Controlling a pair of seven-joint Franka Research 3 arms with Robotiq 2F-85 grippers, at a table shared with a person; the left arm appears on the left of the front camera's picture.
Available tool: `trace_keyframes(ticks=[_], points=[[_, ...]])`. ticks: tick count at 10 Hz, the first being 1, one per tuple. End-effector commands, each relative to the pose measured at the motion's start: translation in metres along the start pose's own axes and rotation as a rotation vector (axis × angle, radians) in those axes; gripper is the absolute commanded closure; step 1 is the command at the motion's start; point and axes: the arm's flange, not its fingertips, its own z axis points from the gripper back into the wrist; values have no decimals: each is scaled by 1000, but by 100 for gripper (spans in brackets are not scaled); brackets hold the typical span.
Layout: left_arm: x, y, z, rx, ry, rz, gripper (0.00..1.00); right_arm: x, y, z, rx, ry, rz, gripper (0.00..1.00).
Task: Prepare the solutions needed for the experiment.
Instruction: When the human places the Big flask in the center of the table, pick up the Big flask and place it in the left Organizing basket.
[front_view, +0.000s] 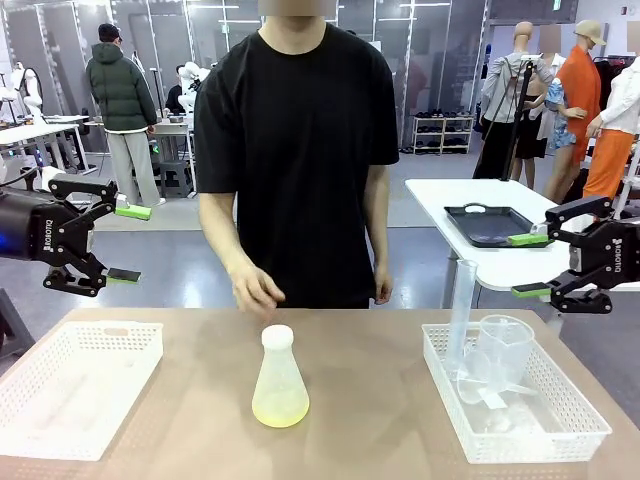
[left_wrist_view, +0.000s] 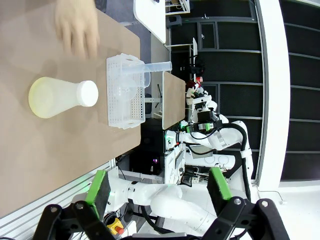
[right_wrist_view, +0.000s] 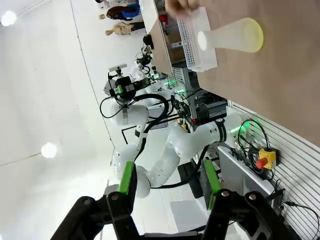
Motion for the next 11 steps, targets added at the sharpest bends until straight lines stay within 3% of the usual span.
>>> trace_keyframes(ticks=[1,8,9,11], points=[[-1,-2,-3,-28,1,13,0,3,0,8,-6,-7,-13,34],[0,0,0,0,0,0,0,3,0,8,-6,-7,-13,34],[30,7,2,90,13,-161,0,3,0,8,-6,-7,-13,34],[72,13,22,128,192,-510,0,3,0,8,-6,-7,-13,34]])
